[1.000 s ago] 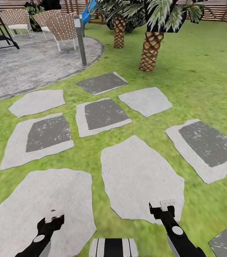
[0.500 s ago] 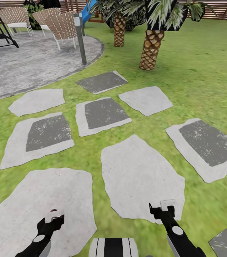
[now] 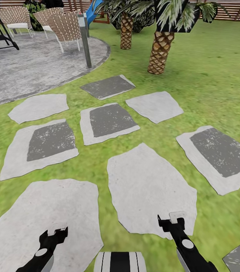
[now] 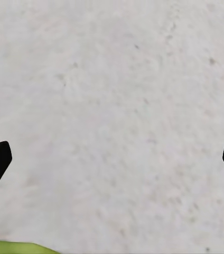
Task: In the garden, pick up the pesticide atomizer on the floor and spray pesticide onto both trees until each tree trunk is fully covered.
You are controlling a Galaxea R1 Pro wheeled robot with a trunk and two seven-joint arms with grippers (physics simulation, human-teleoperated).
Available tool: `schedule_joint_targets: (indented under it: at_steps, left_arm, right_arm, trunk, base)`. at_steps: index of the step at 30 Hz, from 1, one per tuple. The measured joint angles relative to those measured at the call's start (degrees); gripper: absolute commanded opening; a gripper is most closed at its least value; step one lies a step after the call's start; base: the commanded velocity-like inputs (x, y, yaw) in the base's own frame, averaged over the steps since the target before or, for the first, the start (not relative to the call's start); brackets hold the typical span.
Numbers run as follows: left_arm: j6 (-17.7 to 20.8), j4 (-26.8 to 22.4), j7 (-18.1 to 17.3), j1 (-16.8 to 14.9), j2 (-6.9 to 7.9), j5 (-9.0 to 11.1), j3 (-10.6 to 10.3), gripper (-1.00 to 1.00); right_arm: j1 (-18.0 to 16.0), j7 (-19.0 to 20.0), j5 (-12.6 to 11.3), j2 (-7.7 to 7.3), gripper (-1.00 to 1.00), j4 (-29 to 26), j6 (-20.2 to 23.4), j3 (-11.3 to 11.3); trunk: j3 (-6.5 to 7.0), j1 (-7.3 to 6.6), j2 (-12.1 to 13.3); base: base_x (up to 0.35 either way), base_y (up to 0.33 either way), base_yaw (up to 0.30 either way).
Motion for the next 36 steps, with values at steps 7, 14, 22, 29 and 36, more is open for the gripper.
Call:
schedule_joint_targets:
  at_steps: [7, 14, 22, 29, 36]
  left_arm:
    - [-0.1, 0.0, 0.0, 0.0, 0.04, 0.0, 0.0, 1.0]
    - [-0.1, 0.0, 0.0, 0.0, 0.05, 0.0, 0.0, 1.0]
    - [-0.1, 0.0, 0.0, 0.0, 0.04, 0.0, 0.0, 1.0]
    - [-1.0, 0.0, 0.0, 0.0, 0.02, 0.0, 0.0, 1.0]
    - [-1.1, 0.0, 0.0, 0.0, 0.01, 0.0, 0.0, 1.0]
  right_arm:
    - [0.0, 0.0, 0.0, 0.0, 1.0, 0.1, 0.0, 0.0]
    - [0.0, 0.0, 0.0, 0.0, 1.0, 0.1, 0.0, 0.1]
    - [0.0, 0.0, 0.0, 0.0, 1.0, 0.1, 0.0, 0.1]
    - [0.0, 0.0, 0.0, 0.0, 1.0, 0.1, 0.0, 0.1]
    - [0.0, 0.0, 0.0, 0.0, 1.0, 0.1, 0.0, 0.1]
  trunk:
    - [0.0, 0.0, 0.0]
    - [0.13, 0.0, 0.0]
    - [0.72, 0.0, 0.0]
    - [0.79, 0.0, 0.0]
    - [0.79, 0.0, 0.0]
  base:
    - [0.001, 0.001, 0.0]
    - [0.0, 0.0, 0.0]
    - [0.0, 0.0, 0.0]
    - [-0.106, 0.0, 0.0]
    - [-0.013, 0.0, 0.0]
